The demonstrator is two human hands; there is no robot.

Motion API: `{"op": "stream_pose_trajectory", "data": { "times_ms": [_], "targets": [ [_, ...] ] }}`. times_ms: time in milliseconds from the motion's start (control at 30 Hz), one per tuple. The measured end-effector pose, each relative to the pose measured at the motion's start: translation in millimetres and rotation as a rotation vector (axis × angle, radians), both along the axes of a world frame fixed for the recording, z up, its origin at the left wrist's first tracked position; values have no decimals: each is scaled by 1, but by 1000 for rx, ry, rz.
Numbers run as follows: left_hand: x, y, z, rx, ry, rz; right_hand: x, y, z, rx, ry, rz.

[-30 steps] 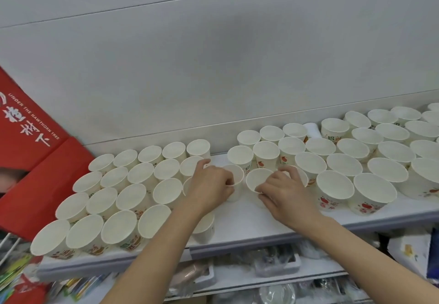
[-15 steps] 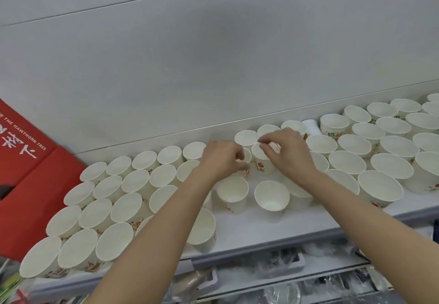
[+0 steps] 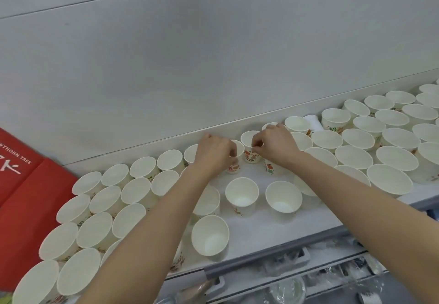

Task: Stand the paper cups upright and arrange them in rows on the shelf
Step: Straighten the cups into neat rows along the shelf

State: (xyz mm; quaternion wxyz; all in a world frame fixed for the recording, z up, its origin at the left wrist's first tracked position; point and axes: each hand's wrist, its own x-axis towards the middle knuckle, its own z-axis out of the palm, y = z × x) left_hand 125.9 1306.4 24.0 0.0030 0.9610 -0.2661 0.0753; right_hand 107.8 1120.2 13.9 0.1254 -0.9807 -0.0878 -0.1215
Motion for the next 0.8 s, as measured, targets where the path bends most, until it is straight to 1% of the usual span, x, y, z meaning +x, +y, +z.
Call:
{"op": "stream_pose_trajectory", "data": {
  "times_ms": [133, 267, 500, 633, 733, 800],
  "targets": [
    [1, 2, -1, 17, -21, 56, -6, -6, 1, 84, 13, -9],
    [-3, -3, 1, 20, -15, 80, -9, -5, 2, 109, 56, 18],
    [-23, -6, 20, -157, 18, 119, -3, -20, 4, 89, 62, 47],
    [-42, -19, 34, -204, 137, 147, 0, -20, 11, 152, 79, 101],
    [-65, -13, 41, -255, 309, 175, -9, -38, 22, 246, 3, 61],
    [-83, -7, 42, -205, 421, 158, -22, -56, 25, 255, 4, 83]
  ]
}}
